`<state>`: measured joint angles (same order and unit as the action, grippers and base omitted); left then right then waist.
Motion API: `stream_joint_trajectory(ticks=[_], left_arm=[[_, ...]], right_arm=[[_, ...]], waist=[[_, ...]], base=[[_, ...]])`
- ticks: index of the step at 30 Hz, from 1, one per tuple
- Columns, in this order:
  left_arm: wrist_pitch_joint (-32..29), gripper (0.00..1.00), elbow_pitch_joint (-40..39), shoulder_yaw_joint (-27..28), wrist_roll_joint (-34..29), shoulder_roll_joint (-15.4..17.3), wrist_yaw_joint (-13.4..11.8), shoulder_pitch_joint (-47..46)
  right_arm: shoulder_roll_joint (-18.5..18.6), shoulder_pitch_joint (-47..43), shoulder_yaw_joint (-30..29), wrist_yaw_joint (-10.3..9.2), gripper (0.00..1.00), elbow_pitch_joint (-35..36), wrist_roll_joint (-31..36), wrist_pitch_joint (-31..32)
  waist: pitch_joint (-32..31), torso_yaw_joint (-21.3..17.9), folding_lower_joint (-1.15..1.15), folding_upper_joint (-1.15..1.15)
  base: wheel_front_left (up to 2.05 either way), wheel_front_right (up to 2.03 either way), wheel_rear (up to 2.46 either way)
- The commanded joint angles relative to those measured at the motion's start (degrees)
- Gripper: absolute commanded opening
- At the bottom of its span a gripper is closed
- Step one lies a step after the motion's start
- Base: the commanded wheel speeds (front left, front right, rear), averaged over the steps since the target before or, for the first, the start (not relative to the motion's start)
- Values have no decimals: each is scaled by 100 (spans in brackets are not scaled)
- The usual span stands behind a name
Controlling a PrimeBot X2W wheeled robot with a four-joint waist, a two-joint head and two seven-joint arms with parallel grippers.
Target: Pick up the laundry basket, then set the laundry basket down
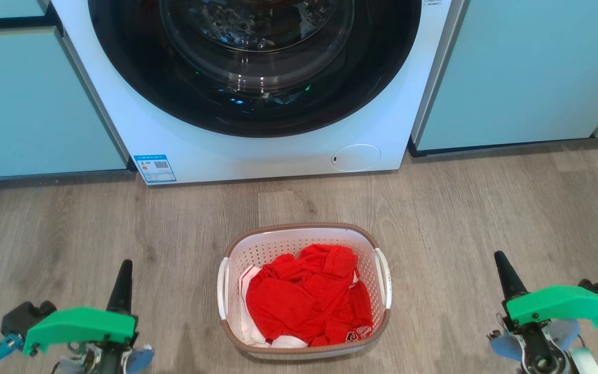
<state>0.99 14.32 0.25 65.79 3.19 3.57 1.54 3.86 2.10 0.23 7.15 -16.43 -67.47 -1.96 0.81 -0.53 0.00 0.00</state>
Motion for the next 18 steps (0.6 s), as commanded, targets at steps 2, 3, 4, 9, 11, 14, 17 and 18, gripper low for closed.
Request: stream_joint_trajectory(ticks=[2,3,4,9,11,14,17,18], left_arm=[[-67,0,-145,187,272,53,60,-364],[-101,0,-139,206,408,52,78,-386],[-118,0,-135,215,476,52,87,-397],[-201,0,-119,263,815,50,133,-453],[-235,0,-113,282,951,49,152,-475],[-285,0,-104,311,1152,48,179,-508],[-335,0,-94,340,1356,47,207,-541],[-352,0,-91,349,1423,46,216,-552]], right_arm=[[74,308,12,24,0,217,-280,67],[74,313,-13,25,0,219,-412,100],[74,315,-26,25,0,220,-478,117],[72,326,-91,27,0,225,-807,200],[71,331,-117,27,0,227,-939,234],[69,337,-156,28,0,230,-1134,283],[67,344,-196,29,0,233,-1331,334],[67,346,-209,29,0,234,-1396,351]], waist=[[-5,4,0,0],[-8,7,0,0],[-10,8,0,0],[-18,15,0,0],[-21,18,0,0],[-26,22,0,0],[-31,26,0,0],[-32,27,0,0]], base=[[0,0,0],[0,0,0],[0,0,0],[0,0,0],[0,0,0],[0,0,0],[0,0,0],[0,0,0]])
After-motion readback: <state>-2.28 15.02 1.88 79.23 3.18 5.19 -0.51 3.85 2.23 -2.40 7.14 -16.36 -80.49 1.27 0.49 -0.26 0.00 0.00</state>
